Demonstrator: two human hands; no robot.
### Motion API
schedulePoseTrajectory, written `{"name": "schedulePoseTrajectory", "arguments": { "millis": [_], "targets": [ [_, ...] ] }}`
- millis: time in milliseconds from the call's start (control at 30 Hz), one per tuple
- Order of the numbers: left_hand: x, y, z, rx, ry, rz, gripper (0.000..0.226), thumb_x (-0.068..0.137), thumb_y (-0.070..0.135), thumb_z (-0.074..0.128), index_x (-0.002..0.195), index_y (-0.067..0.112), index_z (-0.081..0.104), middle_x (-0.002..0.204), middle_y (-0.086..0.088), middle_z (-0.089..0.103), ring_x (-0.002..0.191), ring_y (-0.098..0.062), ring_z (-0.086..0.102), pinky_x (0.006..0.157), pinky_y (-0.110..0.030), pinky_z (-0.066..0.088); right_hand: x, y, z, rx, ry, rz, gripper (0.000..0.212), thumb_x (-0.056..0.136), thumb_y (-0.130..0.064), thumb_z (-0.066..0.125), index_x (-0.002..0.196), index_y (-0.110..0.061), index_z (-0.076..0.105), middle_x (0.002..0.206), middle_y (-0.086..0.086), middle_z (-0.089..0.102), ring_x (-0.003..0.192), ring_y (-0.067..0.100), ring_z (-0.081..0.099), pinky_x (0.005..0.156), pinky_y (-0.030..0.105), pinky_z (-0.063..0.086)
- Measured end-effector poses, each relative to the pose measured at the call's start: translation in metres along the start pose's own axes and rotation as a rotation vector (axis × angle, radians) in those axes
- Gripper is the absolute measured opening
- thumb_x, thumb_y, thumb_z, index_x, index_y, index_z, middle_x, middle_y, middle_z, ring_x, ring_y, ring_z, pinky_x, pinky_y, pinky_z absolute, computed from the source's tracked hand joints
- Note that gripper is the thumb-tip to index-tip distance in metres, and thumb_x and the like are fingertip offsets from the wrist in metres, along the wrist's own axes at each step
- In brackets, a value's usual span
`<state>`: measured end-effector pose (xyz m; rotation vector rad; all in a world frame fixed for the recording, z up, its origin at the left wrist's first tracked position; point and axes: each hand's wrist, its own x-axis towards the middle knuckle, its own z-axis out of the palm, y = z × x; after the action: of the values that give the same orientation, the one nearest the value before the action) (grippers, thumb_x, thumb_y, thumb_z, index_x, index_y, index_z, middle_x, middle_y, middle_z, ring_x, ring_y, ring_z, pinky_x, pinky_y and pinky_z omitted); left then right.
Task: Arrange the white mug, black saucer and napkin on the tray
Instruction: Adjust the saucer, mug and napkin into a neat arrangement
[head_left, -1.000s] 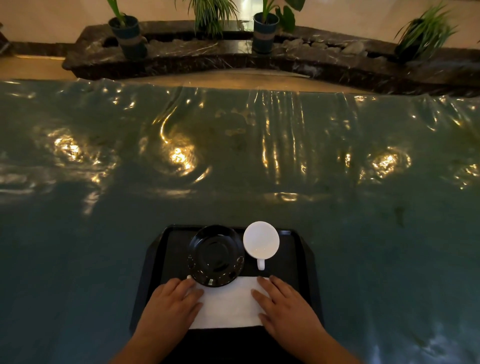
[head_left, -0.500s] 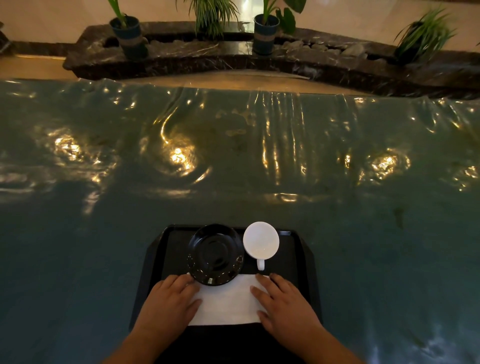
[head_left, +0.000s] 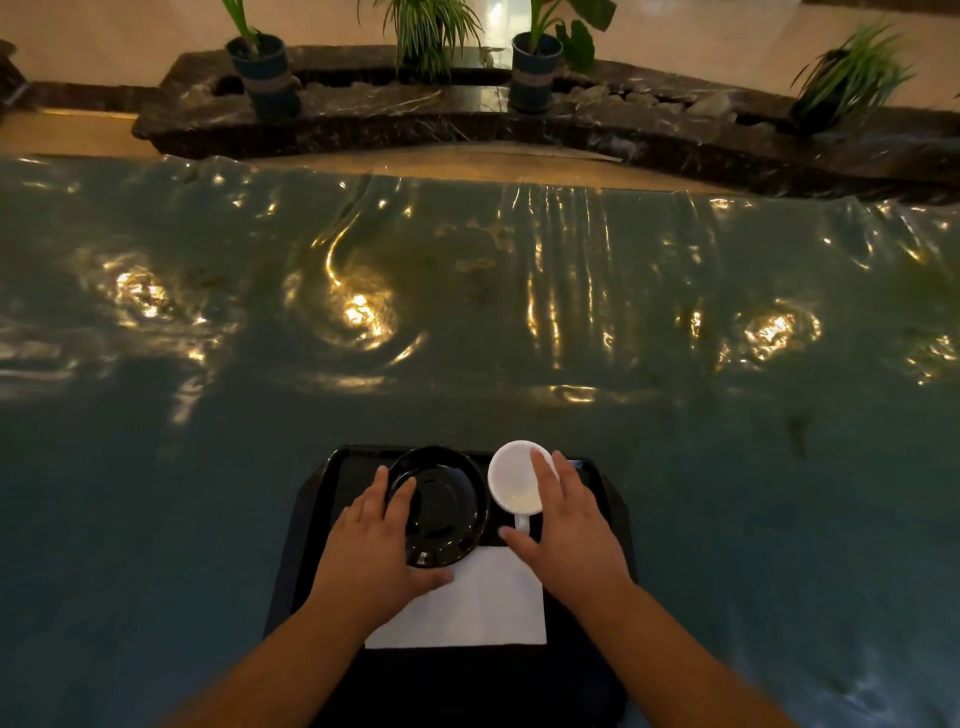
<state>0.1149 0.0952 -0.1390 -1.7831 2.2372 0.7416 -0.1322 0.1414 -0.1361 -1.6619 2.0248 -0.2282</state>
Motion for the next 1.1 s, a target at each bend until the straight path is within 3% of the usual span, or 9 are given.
{"name": "schedulePoseTrajectory", "arguments": {
  "millis": [233,467,600,633,700,767,867,933,1100],
  "targets": [
    [0.005,-0.002,-0.003,0.048,0.009,0.021,0.121,0.073,0.079,0.069,0.164,0.032,0.003,0.174,-0.007,-0.007,0.158,-0.030,0.014,0.126,-0.042,0.019,0.015,-0.007,-0.005,0.040,0.045,0.026,0.088,0.091,-0.047,0.072,0.161,-0.033,0.019,0.156,-0.004,0.033,0.131,0.021,0.050,0.096,0.037,0.054],
    [0.012,-0.009,-0.010,0.055,-0.028,0.080,0.122,0.074,0.076,0.072,0.163,0.034,0.001,0.174,-0.005,-0.011,0.159,-0.029,0.010,0.127,-0.041,0.017,0.016,-0.006,-0.005,0.043,0.060,0.025,0.088,0.089,-0.051,0.074,0.158,-0.034,0.024,0.149,-0.003,0.039,0.122,0.020,0.054,0.089,0.034,0.056],
    [0.011,-0.013,-0.010,0.077,-0.015,0.121,0.120,0.074,0.079,0.068,0.163,0.031,0.005,0.174,-0.005,-0.009,0.159,-0.028,0.007,0.127,-0.044,0.013,0.014,-0.006,-0.004,0.053,0.059,0.031,0.094,0.088,-0.055,0.073,0.161,-0.033,0.017,0.151,-0.004,0.037,0.128,0.020,0.049,0.096,0.037,0.053],
    [0.006,-0.015,-0.008,0.093,0.032,0.148,0.115,0.074,0.081,0.065,0.163,0.030,0.013,0.174,-0.006,-0.002,0.158,-0.029,0.012,0.127,-0.046,0.015,0.010,-0.005,-0.004,0.028,0.096,0.022,0.093,0.088,-0.056,0.071,0.161,-0.031,0.020,0.150,-0.003,0.039,0.128,0.021,0.048,0.098,0.038,0.052],
    [-0.006,-0.022,-0.001,0.100,0.169,0.249,0.092,0.075,0.077,0.062,0.149,0.025,0.046,0.163,-0.008,0.037,0.143,-0.029,0.043,0.117,-0.048,0.038,-0.004,-0.002,0.000,-0.038,0.235,-0.094,0.074,0.088,-0.052,0.069,0.149,-0.022,0.042,0.138,0.002,0.051,0.119,0.024,0.052,0.098,0.039,0.052],
    [-0.021,-0.034,0.015,0.092,0.278,0.379,0.058,0.079,0.066,0.063,0.118,0.024,0.067,0.126,-0.002,0.065,0.109,-0.025,0.064,0.091,-0.042,0.057,-0.023,0.003,0.013,-0.099,0.335,-0.327,0.047,0.088,-0.042,0.067,0.127,-0.017,0.060,0.118,0.005,0.061,0.105,0.026,0.058,0.090,0.043,0.055],
    [-0.036,-0.052,0.039,0.173,0.275,0.487,0.030,0.085,0.049,0.059,0.095,0.023,0.070,0.104,0.000,0.069,0.088,-0.023,0.067,0.071,-0.038,0.059,-0.050,0.014,0.037,-0.214,0.147,-0.534,0.036,0.088,-0.038,0.065,0.121,-0.024,0.063,0.114,0.000,0.063,0.101,0.023,0.060,0.084,0.041,0.058],
    [-0.038,-0.064,0.050,0.197,0.270,0.477,0.028,0.084,0.043,0.058,0.096,0.022,0.072,0.110,-0.002,0.072,0.090,-0.024,0.068,0.071,-0.039,0.060,-0.057,0.025,0.050,-0.271,0.036,-0.492,0.042,0.087,-0.043,0.061,0.126,-0.030,0.060,0.123,-0.001,0.064,0.109,0.022,0.061,0.090,0.039,0.059],
    [-0.038,-0.068,0.048,0.168,0.254,0.461,0.029,0.084,0.043,0.059,0.100,0.024,0.072,0.112,0.001,0.072,0.091,-0.021,0.067,0.072,-0.038,0.060,-0.055,0.029,0.051,-0.309,-0.038,-0.447,0.047,0.084,-0.048,0.059,0.128,-0.032,0.060,0.126,0.000,0.064,0.110,0.024,0.062,0.089,0.038,0.059]
  ]
}}
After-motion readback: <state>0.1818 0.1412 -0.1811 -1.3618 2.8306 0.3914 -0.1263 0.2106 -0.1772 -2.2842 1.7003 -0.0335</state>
